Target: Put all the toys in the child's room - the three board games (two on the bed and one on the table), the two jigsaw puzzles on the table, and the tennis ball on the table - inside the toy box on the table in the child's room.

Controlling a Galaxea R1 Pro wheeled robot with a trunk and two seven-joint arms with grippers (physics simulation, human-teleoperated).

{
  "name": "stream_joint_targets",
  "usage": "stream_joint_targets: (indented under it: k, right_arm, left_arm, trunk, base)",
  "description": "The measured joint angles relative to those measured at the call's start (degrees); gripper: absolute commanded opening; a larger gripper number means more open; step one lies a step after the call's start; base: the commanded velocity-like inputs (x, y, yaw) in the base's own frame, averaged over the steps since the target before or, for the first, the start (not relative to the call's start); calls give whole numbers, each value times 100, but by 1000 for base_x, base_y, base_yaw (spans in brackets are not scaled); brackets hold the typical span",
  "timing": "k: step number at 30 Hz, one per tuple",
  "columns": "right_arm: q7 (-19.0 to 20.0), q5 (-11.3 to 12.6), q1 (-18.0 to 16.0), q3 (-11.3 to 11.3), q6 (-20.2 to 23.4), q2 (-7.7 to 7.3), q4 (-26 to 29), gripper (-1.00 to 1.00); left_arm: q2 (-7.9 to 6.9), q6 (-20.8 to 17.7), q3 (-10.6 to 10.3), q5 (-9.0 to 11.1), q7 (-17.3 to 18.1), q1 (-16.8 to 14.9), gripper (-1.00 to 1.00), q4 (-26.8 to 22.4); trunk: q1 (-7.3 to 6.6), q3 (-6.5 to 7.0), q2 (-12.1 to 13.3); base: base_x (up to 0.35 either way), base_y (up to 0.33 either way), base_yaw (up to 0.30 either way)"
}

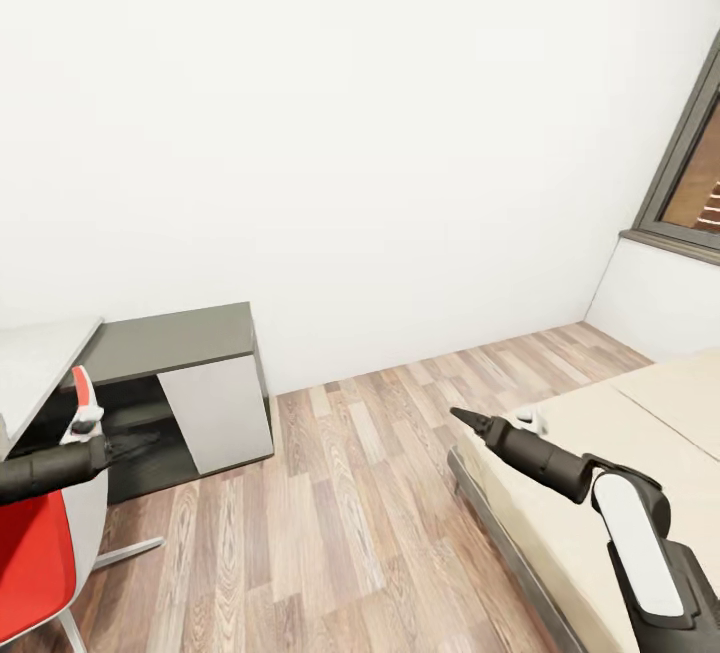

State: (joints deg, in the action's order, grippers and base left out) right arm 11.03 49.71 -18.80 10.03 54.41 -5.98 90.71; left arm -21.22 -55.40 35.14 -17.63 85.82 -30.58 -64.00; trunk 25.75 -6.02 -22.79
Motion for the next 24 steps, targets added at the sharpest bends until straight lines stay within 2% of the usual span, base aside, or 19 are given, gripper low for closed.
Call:
stream_joint_targets:
  k: [2, 3, 5, 7, 9, 11, 12, 14, 18, 20, 21, 24]
  right_arm:
    - [-265, 5, -2, -162, 6, 0, -3, 100]
    - [-309, 6, -2, -204, 5, 2, -4, 100]
    - [-416, -6, -2, -417, -35, 18, -109, 100]
    - [-492, -26, -43, -634, -72, 42, -448, 100]
    - [-591, -37, -168, -746, -88, 55, -883, 100]
    - [-680, -52, -278, -806, -97, 63, -1343, 100]
    - [-695, -51, -295, -816, -99, 65, -1459, 100]
    - [-732, -69, -328, -852, -119, 68, -1865, 100]
    - [-748, -142, -336, -978, -191, 55, -2262, 100]
    - [-750, -347, -333, -1083, -287, 50, -2481, 100]
    - [-749, -428, -317, -1105, -328, 50, -2564, 100]
    - [-742, -1043, -84, -1171, -762, 58, -3260, 100]
  left_arm:
    - [116, -3, -256, -5, -638, -3, 100, 11]
    - [159, -2, -298, -3, -825, -6, 100, 15]
    - [344, 3, -393, -11, -1574, -13, 100, 68]
    - [502, 14, -432, -18, -2305, -16, 100, 183]
    - [612, 208, -450, -4, -3040, -17, 100, 465]
    - [692, 649, -463, 2, -3715, -17, 100, 962]
    - [710, 774, -464, 6, -3874, -18, 100, 1126]
    - [755, 1237, -478, -13, -4397, -17, 100, 1777]
    - [774, 1931, -507, -15, -4955, -16, 100, 2727]
    - [773, 2480, -525, -24, -5328, -7, 100, 3421]
    - [769, 2626, -529, -19, -5453, -5, 100, 3636]
    - [744, 3602, -540, -37, -6446, 74, 100, 4884]
  trunk:
    - [0, 0, 0]
    - [0, 0, 0]
    - [0, 0, 1]
    - [0, 0, 1]
    - [1, 0, 1]
    - [0, 0, 1]
    - [0, 0, 1]
    - [0, -1, 1]
    - [0, 0, 0]
    - [0, -1, 1]
    - [0, 0, 0]
    - [0, -3, 0]
  base:
    - [0, 0, 2]
    - [0, 0, 1]
    - [0, 0, 0]
    - [0, 0, 0]
    - [0, 0, 0]
    - [0, 0, 0]
    - [0, 0, 0]
    - [0, 0, 0]
    - [0, 0, 0]
    - [0, 0, 0]
    - [0, 0, 0]
    - [0, 0, 0]
